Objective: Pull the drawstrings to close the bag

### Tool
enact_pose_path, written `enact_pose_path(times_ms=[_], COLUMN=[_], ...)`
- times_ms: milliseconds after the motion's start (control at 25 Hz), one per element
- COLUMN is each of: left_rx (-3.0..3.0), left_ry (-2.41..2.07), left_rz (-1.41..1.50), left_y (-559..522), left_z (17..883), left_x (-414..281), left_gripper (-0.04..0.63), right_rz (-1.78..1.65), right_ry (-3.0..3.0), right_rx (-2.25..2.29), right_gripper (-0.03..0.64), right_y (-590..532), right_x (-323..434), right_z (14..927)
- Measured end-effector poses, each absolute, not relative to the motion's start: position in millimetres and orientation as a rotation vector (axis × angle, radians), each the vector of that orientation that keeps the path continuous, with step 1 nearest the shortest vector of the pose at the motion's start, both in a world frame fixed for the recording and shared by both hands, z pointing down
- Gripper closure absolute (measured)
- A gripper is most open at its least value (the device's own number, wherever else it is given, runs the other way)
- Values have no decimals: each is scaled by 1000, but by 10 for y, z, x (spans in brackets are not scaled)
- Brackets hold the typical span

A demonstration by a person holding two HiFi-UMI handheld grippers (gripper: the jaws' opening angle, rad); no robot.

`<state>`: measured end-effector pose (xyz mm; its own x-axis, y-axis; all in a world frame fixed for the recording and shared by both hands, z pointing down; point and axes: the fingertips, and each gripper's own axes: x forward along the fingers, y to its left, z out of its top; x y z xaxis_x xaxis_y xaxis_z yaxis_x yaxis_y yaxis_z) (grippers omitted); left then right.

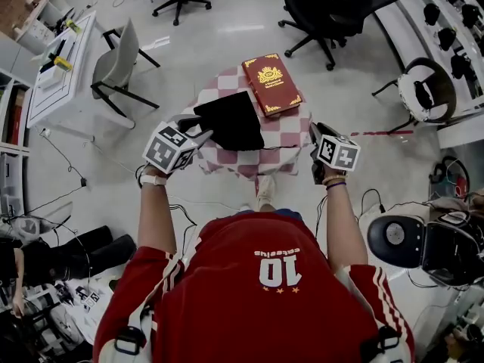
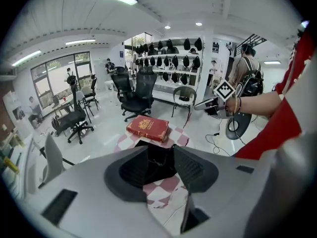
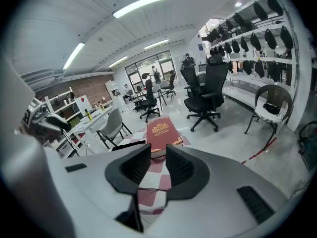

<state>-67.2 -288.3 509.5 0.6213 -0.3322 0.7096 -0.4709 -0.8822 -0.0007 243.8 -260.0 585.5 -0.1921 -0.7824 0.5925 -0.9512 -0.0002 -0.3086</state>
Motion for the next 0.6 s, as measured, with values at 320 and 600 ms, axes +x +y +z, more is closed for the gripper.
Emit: enact_pose_path(times_ms=[320,600], left_rx=[2680,2752], left_ry=[-628,-755], left_rz=[1232,1011], left_y=[-2586,-2611], left_z=[4900,4641], left_x=[-944,-1028], left_gripper=[434,434], right_rz=[941,892], right_ry=[-2052,-2092], right_rx=[1840,1830], right_gripper=[529,529], right_y=[-2476,-2441], right_x=[2275,2056], right_z=[5688,5524])
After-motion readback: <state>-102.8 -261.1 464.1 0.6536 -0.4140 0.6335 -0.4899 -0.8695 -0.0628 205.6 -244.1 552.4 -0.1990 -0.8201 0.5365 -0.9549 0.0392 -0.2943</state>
